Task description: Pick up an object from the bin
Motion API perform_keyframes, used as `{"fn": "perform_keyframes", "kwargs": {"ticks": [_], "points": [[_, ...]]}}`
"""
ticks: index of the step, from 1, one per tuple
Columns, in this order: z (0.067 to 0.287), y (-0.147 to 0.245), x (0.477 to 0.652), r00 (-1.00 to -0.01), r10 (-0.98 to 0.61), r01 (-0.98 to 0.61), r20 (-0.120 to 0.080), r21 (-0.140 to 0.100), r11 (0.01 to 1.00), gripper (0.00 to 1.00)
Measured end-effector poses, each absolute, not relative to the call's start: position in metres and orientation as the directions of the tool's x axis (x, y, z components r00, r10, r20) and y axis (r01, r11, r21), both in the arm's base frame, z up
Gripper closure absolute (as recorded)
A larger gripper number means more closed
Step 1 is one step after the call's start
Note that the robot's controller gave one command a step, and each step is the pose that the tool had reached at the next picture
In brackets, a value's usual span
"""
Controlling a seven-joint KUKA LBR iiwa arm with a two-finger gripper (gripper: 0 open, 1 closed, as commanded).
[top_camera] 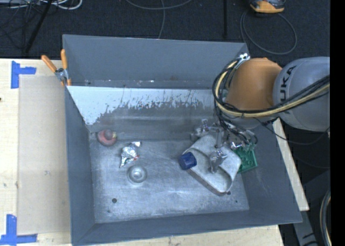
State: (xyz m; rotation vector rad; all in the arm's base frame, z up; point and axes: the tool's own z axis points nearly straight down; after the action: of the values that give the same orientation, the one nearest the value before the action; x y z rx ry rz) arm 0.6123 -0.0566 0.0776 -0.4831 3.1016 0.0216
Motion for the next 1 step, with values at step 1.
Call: {"fn": "perform_keyframes", "kwargs": {"ticks": [1], "points": [[0.0748,-0.0322,0.5820,-0.824,-0.566,-0.566,-0.013,-0.007,0.824,0.00]]}}
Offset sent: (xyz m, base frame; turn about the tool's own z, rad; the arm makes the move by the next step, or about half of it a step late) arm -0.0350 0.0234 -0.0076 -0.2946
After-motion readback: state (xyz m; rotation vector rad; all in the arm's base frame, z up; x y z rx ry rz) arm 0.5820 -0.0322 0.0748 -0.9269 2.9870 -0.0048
